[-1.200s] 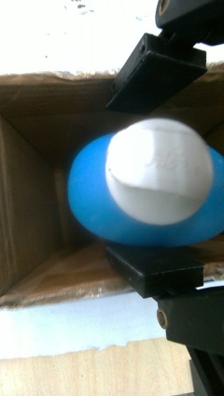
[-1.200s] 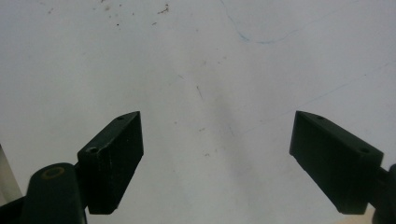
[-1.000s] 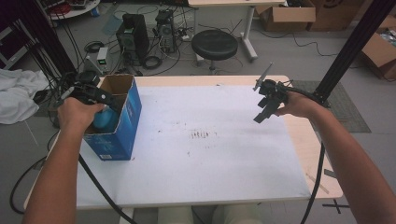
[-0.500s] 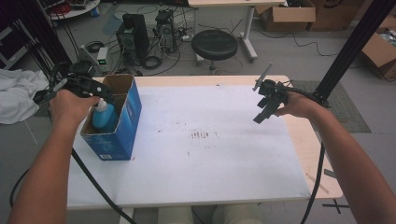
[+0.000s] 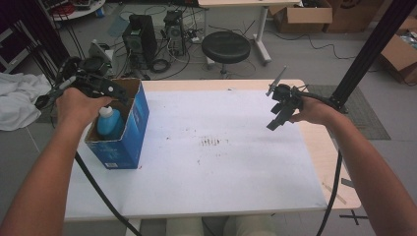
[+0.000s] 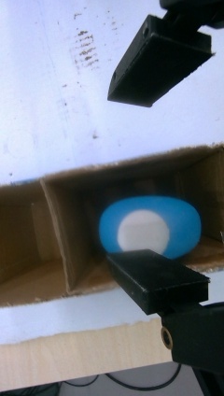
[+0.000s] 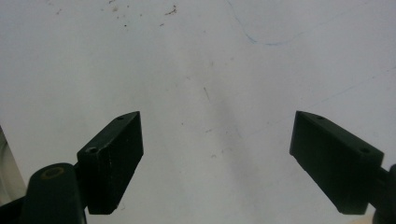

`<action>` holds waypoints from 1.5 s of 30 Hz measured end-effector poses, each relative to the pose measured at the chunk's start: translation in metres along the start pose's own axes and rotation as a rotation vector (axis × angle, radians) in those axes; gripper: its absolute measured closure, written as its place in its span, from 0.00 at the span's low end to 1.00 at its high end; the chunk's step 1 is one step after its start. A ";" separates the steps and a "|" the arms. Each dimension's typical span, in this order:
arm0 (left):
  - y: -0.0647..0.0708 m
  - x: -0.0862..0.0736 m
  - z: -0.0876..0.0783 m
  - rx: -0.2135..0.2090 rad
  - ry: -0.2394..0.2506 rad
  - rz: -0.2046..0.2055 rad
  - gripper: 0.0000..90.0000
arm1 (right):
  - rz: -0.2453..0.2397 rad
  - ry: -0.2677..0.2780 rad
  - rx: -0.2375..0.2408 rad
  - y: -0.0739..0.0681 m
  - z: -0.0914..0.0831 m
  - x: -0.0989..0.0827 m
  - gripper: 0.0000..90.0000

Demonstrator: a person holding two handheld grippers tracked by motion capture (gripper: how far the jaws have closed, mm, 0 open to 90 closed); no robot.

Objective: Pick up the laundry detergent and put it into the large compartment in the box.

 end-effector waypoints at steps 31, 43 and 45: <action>0.106 0.019 0.026 -0.098 -0.063 0.361 0.21 | -0.001 0.008 0.006 -0.004 0.001 0.001 0.19; 0.137 0.020 0.042 -0.130 -0.108 0.512 0.22 | 0.006 0.003 0.004 -0.005 0.001 0.001 0.19; 0.141 0.019 0.044 -0.131 -0.112 0.531 0.22 | 0.007 0.002 0.004 -0.006 0.001 0.001 0.19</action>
Point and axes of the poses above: each handheld gripper's, and its own axes: z roughly forward along the jaws, x roughly out of its top, y roughly to its right, the point moved 2 cm from there along z, roughly forward along the jaws, and after that the axes turned 3 degrees about -y, right-handed, at the moved point
